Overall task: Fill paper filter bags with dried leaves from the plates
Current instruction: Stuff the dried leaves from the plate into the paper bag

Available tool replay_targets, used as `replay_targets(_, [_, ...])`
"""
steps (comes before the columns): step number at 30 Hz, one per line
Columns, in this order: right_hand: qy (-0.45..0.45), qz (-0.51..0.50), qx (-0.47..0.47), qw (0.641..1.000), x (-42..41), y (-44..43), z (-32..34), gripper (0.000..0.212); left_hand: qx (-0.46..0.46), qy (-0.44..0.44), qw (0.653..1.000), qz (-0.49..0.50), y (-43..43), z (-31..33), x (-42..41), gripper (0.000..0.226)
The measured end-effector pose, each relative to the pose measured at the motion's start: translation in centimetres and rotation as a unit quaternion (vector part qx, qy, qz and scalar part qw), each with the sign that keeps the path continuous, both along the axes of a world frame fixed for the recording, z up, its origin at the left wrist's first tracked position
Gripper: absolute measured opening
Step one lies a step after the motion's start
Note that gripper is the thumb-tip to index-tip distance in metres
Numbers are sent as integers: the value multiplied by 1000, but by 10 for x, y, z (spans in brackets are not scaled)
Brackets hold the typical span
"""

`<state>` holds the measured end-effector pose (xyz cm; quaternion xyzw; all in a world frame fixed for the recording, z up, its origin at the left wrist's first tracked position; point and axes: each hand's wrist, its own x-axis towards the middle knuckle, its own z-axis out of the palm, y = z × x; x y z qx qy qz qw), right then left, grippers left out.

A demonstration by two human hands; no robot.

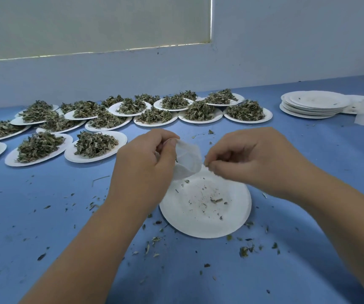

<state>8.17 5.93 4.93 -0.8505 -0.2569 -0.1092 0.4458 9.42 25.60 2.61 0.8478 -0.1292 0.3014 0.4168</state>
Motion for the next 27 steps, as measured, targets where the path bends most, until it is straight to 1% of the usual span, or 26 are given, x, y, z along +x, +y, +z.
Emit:
replay_targets(1, [-11,-8,26,1000,0,0,0,19,9,6,1000,0,-2,0,-1,16])
replay_targets(3, [-41,-18,38,998,-1,6,-3,19,24,10,1000,-1,-5,-1,-2,15])
replay_targets(7, [-124,-32,1,992,-6,21,-11,17,41,-20,999,1,-10,0,-7,15])
replay_targets(11, [-174,-69,-44,981,-4,28,-16,16,-5,-2,1000,-16,-13,0,-7,16])
replay_targets(14, [-176,-88,-46,979,-3,30,-17,15,-29,17,999,-32,-15,0,-9,16])
replay_targets(16, [-188,-83,-64,977,-4,31,-17,20,-38,30,998,-36,-17,0,-10,17])
replay_targets(19, [-238,-55,-119,962,-5,29,-15,24,-57,43,997,-41,-16,2,-11,19])
replay_targets(24, [-272,-49,-87,957,-6,18,-13,34,-97,43,994,-37,-11,6,-10,24])
replay_targets(27, [-274,-7,-137,952,-7,15,-10,40,-123,54,990,-40,-10,8,-9,26])
